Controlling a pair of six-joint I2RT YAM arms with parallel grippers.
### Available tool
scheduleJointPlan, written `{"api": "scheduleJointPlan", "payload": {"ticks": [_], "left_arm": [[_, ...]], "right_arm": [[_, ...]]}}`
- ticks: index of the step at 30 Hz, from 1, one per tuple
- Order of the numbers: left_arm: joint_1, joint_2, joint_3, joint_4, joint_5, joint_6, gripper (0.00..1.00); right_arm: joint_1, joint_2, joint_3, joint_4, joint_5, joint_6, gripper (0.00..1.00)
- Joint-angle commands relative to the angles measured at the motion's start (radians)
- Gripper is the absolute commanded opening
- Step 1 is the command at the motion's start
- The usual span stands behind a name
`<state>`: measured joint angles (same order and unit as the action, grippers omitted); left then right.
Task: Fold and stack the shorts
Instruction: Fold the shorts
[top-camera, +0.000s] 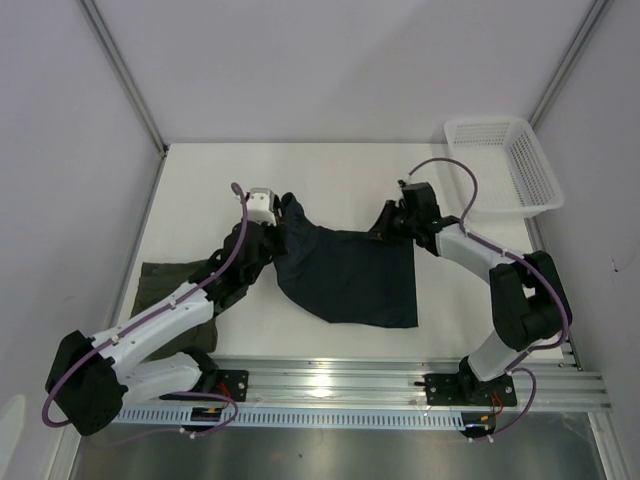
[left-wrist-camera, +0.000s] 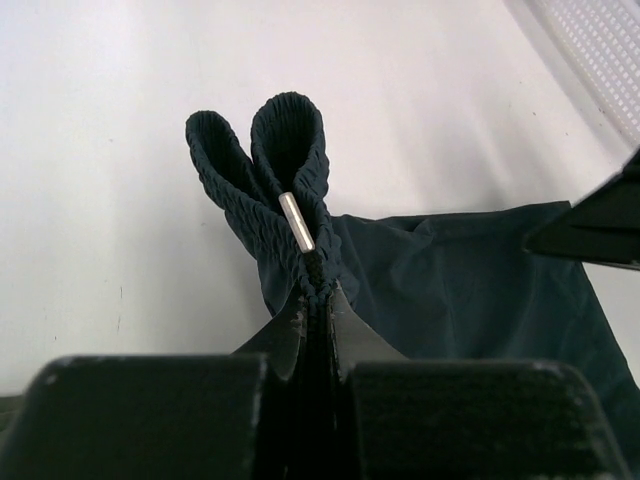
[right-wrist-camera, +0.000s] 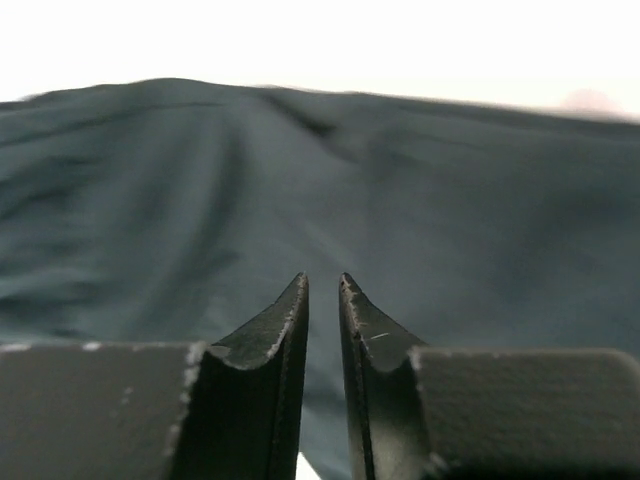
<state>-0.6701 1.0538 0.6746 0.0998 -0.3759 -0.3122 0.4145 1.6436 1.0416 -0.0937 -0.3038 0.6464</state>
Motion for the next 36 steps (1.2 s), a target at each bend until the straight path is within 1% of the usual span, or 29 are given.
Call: {"api": "scheduleJointPlan", "payload": {"ticks": [1,2,3,7,11,13,17,19,20,23,27,28,30,33,34,36], "left_arm": [[-0.031,0.009,0.071,0.026,-0.052,0.047,0.0],[-0.045,0.014,0.077,0.026,-0.064,0.051,0.0],[-0.052,0.018,0.08,0.025,-0.073,0.062,0.0],[-0.098,0.057,0.111,0.018,-0.121,0.091,0.0],[-0.173,0.093,0.144,0.008,-0.185,0.122,0.0],[-0.215,0.11,0.171,0.005,-0.231,0.143,0.0],[-0.285,0.17,0.221,-0.009,-0.32,0.174,0.0],[-0.318,0.219,0.266,-0.028,-0.366,0.179,0.0],[-0.327,0.257,0.292,-0.04,-0.376,0.171,0.0],[-0.378,0.314,0.35,-0.061,-0.441,0.171,0.0],[-0.436,0.417,0.42,-0.084,-0.509,0.162,0.0],[-0.456,0.463,0.449,-0.092,-0.527,0.157,0.0],[-0.479,0.504,0.502,-0.123,-0.569,0.159,0.0],[-0.522,0.571,0.554,-0.127,-0.601,0.159,0.0],[-0.542,0.583,0.563,-0.126,-0.61,0.159,0.0],[-0.557,0.617,0.589,-0.124,-0.63,0.16,0.0]], "right_arm": [[-0.068,-0.085,-0.089,-0.155,0.055,-0.071,0.24],[-0.1,-0.108,-0.112,-0.165,0.061,-0.077,0.27],[-0.115,-0.157,-0.133,-0.188,0.074,-0.089,0.35],[-0.158,-0.263,-0.222,-0.242,0.14,-0.114,0.47],[-0.2,-0.317,-0.287,-0.264,0.157,-0.123,0.47],[-0.206,-0.33,-0.31,-0.273,0.172,-0.131,0.45],[-0.209,-0.326,-0.347,-0.258,0.143,-0.136,0.36],[-0.209,-0.324,-0.371,-0.235,0.109,-0.133,0.26],[-0.207,-0.33,-0.38,-0.212,0.092,-0.131,0.18],[-0.207,-0.353,-0.41,-0.19,0.054,-0.123,0.07],[-0.209,-0.401,-0.422,-0.179,0.025,-0.114,0.06],[-0.209,-0.409,-0.417,-0.178,0.017,-0.113,0.06],[-0.207,-0.41,-0.402,-0.172,0.006,-0.108,0.07],[-0.21,-0.381,-0.382,-0.169,-0.011,-0.111,0.07],[-0.212,-0.346,-0.379,-0.167,-0.018,-0.114,0.07],[-0.223,-0.309,-0.39,-0.124,-0.052,-0.11,0.05]]}}
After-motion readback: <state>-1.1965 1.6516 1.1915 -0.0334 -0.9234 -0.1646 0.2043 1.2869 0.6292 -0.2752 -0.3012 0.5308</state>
